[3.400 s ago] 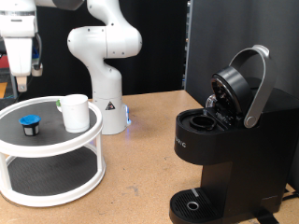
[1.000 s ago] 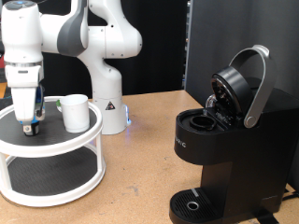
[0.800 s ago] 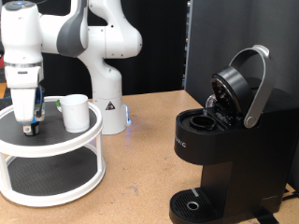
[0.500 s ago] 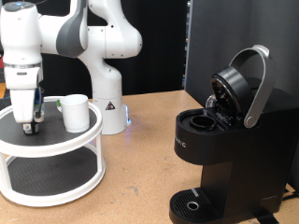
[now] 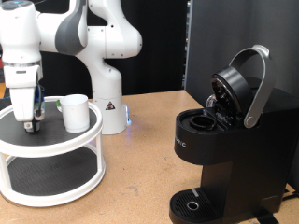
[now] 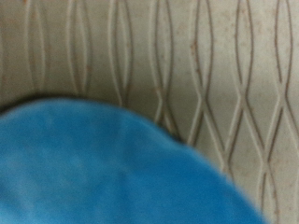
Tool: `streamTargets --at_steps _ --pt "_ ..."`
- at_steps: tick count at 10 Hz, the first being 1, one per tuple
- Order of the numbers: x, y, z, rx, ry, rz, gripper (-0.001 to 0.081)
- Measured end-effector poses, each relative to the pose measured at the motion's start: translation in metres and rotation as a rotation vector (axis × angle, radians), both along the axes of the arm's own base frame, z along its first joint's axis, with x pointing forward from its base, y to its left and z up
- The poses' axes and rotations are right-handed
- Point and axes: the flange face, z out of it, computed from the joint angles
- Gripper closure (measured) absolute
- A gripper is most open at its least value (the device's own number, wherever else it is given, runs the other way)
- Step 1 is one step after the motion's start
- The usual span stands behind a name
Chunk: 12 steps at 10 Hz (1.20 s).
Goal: Make a cup of coffee with the keurig machine
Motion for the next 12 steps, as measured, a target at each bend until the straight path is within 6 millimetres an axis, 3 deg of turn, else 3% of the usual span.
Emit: streamTargets --at_steps 2,6,9,12 --pt "0.0 -0.001 0.018 0.04 0.028 0.008 0.036" --pt "0.001 -0.005 0.077 0.043 0.053 0.041 0.036" --pt "0.001 -0.003 0.083 0.06 0.057 0.037 0.036" --pt "0.01 0.013 0.095 0.174 0.023 0.002 0.036"
